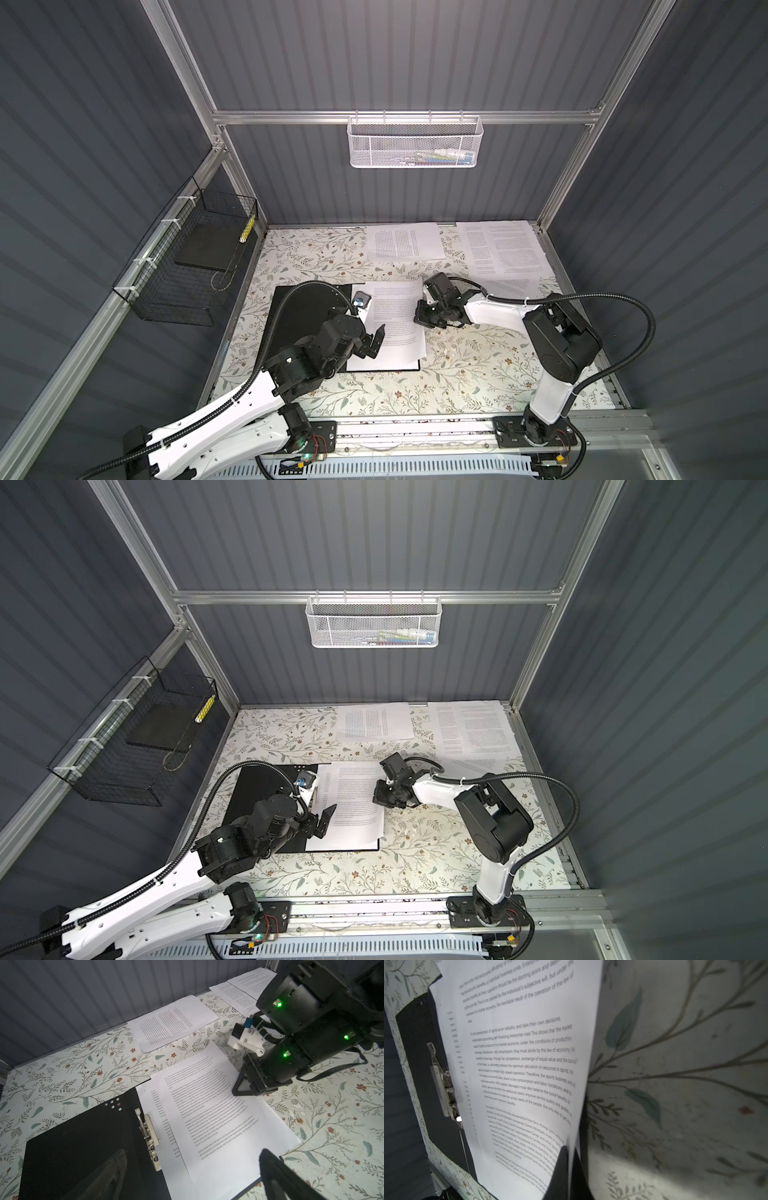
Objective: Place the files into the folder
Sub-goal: 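Lay the sheet onto the folder at the clip with the right gripper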
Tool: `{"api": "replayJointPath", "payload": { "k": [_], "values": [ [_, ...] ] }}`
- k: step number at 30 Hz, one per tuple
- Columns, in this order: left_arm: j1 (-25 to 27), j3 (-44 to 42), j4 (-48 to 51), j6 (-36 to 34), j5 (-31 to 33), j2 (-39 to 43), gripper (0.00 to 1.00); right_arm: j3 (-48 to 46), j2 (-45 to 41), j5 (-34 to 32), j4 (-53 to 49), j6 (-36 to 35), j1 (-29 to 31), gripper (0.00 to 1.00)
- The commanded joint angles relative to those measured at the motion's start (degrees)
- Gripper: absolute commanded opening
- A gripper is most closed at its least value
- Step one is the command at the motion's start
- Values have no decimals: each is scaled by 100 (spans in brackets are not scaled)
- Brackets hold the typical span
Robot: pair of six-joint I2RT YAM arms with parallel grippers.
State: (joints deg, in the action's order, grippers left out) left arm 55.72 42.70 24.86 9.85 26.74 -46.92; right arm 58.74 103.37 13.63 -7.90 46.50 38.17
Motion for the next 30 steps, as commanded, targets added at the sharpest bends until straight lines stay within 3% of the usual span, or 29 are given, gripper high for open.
{"api": "replayJointPath", "payload": {
  "k": [1,30],
  "values": [
    [-67,187,111,91,-187,-13,100,250,53,-149,0,194,117,0],
    [-105,195,144,75,-192,-151,100,410,455,-33,263,627,498,0]
  ]
}}
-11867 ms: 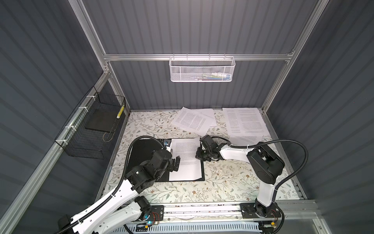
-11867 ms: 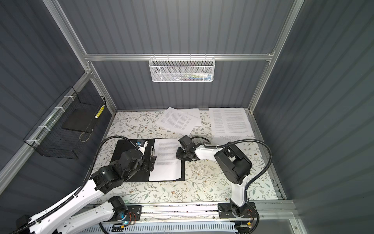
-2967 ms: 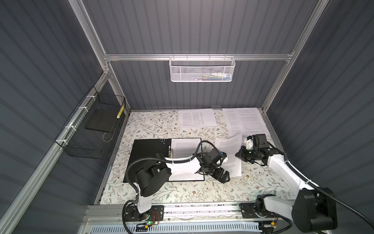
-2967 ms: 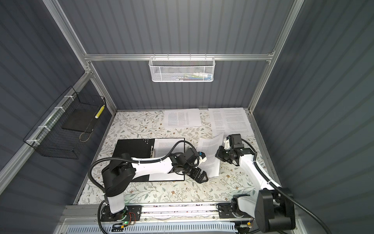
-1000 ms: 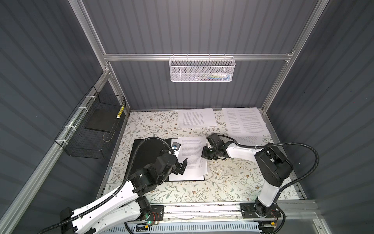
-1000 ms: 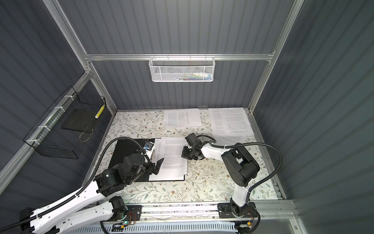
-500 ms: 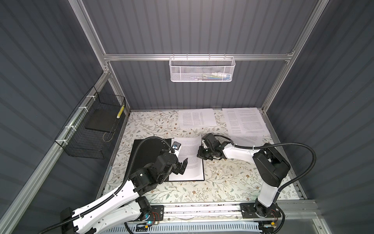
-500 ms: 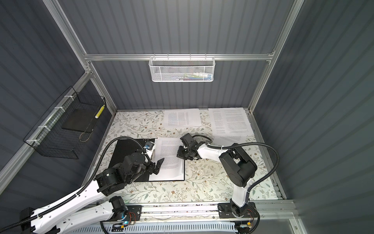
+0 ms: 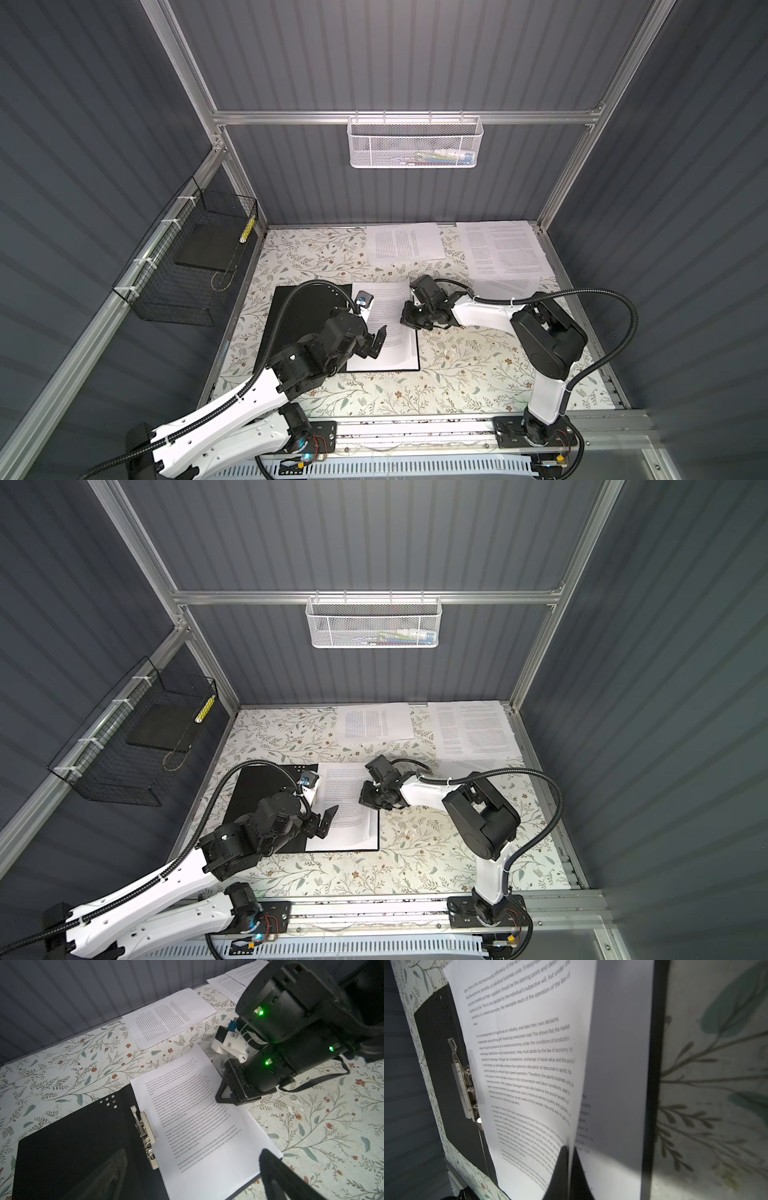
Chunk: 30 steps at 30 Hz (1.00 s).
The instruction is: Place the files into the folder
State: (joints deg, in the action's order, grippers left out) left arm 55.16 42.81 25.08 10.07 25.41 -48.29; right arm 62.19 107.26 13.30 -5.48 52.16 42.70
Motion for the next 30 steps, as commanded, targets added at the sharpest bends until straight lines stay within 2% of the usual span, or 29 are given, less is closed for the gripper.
{"api": "replayJointPath", "payload": {
  "k": [1,30],
  "values": [
    [-44,184,125,49,-70,-14,100,52,64,-11,20,71,46,0],
    [-48,183,151,48,-103,23,100,-41,-27,-130,-135,5,129,0]
  ]
}}
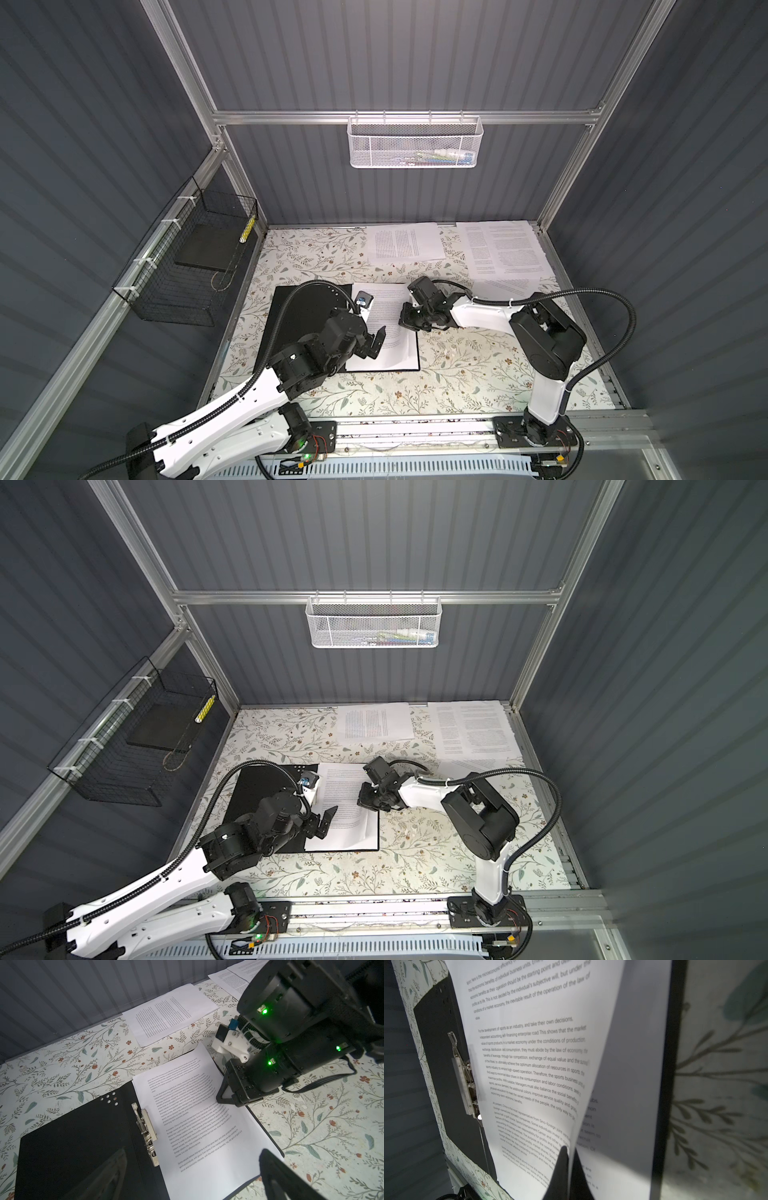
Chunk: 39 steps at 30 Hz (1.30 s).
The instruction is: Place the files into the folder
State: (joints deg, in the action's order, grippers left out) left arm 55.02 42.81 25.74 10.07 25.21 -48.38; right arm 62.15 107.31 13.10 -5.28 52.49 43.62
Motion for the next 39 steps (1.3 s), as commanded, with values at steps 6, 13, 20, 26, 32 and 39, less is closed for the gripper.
{"api": "replayJointPath", "payload": {
  "k": [6,13,20,26,32,39],
  "values": [
    [-35,182,85,40,-85,13,100,-67,-74,-168,-221,-80,35,0],
    [-32,186,94,41,-82,-18,100,-206,-144,-174,-187,-89,44,0],
    [-36,197,85,39,-103,-55,100,-309,-191,-143,-91,-30,42,0],
    [-36,194,91,42,-94,-49,100,-182,-131,-188,-121,60,51,0],
    [-38,195,90,44,-89,-44,100,-38,-40,-184,-174,70,51,0],
    [-39,193,96,33,-104,-32,100,52,25,-137,-185,55,62,0]
  ]
}}
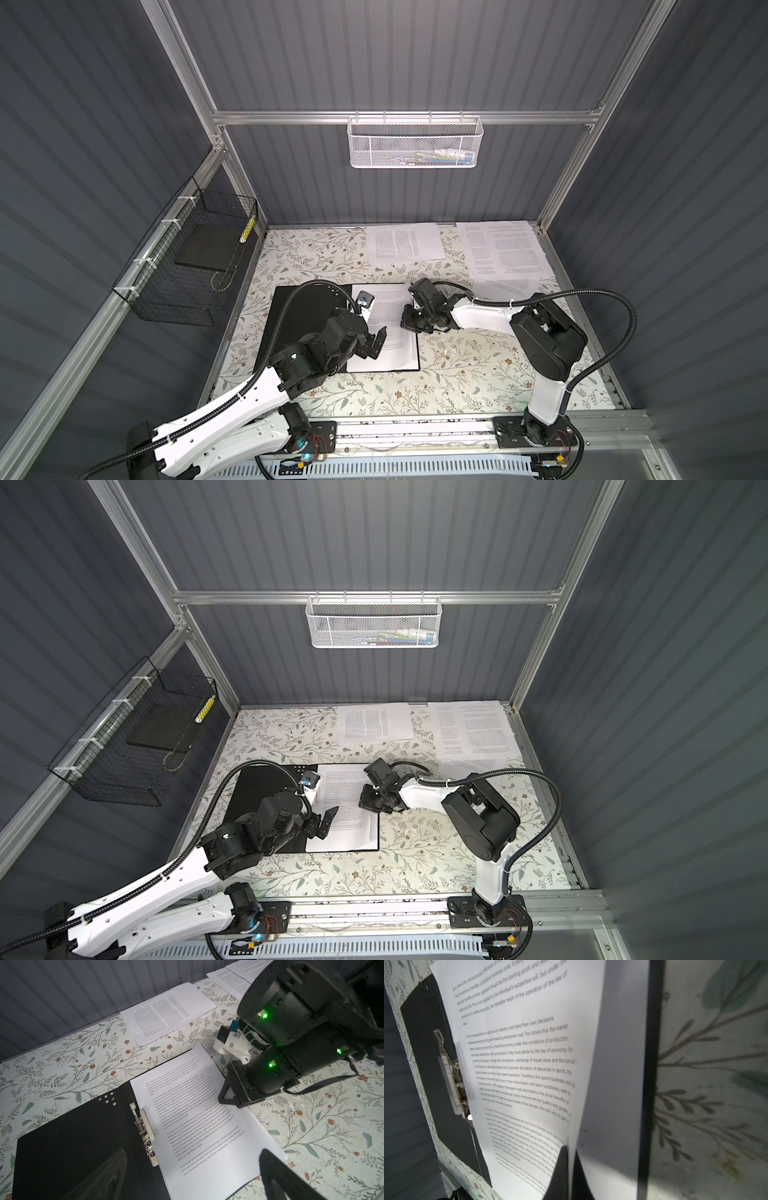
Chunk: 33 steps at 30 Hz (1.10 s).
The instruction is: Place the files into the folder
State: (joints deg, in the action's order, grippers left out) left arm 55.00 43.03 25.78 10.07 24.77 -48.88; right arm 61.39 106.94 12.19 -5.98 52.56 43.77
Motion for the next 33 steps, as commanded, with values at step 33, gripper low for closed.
{"api": "replayJointPath", "payload": {
  "k": [33],
  "values": [
    [-41,185,107,26,-65,6,100,260,187,57,-91,65,88,4]
  ]
}}
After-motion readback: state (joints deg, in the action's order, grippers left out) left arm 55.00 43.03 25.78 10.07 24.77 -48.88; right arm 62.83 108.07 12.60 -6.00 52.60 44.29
